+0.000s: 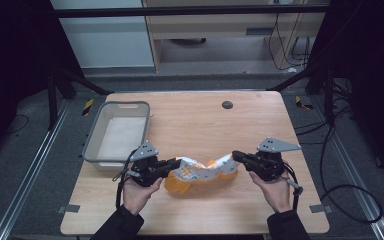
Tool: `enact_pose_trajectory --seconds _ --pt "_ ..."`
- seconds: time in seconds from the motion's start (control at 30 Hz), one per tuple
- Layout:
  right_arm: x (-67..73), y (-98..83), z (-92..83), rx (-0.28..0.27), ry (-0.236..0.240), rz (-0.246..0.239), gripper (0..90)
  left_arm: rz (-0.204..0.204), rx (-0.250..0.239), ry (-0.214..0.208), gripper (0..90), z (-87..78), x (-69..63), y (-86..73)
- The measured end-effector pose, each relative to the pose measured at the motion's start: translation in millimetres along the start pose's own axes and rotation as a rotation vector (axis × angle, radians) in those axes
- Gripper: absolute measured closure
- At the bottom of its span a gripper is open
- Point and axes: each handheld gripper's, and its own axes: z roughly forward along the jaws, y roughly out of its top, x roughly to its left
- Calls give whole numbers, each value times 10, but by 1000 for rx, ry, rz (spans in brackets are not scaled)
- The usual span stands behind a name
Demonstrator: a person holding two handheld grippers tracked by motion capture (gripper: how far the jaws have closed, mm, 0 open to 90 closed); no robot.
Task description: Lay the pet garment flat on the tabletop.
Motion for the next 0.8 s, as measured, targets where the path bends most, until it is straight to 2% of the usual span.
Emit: enact_pose_trajectory --seconds 0.1,0.13,0.17,0.2,0.23,0.3,0.4,0.6,0.67,0.77,0.8 --pt "-36 -29 169 39 -37 -6 880 -9 25 48 862 125 66 -40" --pt "-88 -90 314 60 -65 -7 876 -14 36 58 861 160 94 -56" --pt "-88 -90 314 60 -65 -7 876 -21 50 75 861 210 130 -79" --pt "-153 -176 479 80 -85 10 873 -27 60 94 859 259 161 -108" --pt "-153 -176 479 80 -85 10 873 -26 78 106 859 299 191 -136" --pt "-189 -259 629 125 -121 1 868 -41 107 117 853 358 237 -193" --pt "-210 -348 747 156 -133 -4 862 -44 136 132 831 401 279 -242" --pt "-193 -404 797 183 -132 -10 830 -58 166 142 785 450 311 -300" --pt "-188 -409 802 188 -131 0 812 -50 165 149 760 444 313 -306" --pt "-185 -408 795 187 -128 2 801 -47 157 156 678 424 310 -300" --pt "-182 -402 784 183 -127 3 783 -42 149 160 623 406 306 -298"
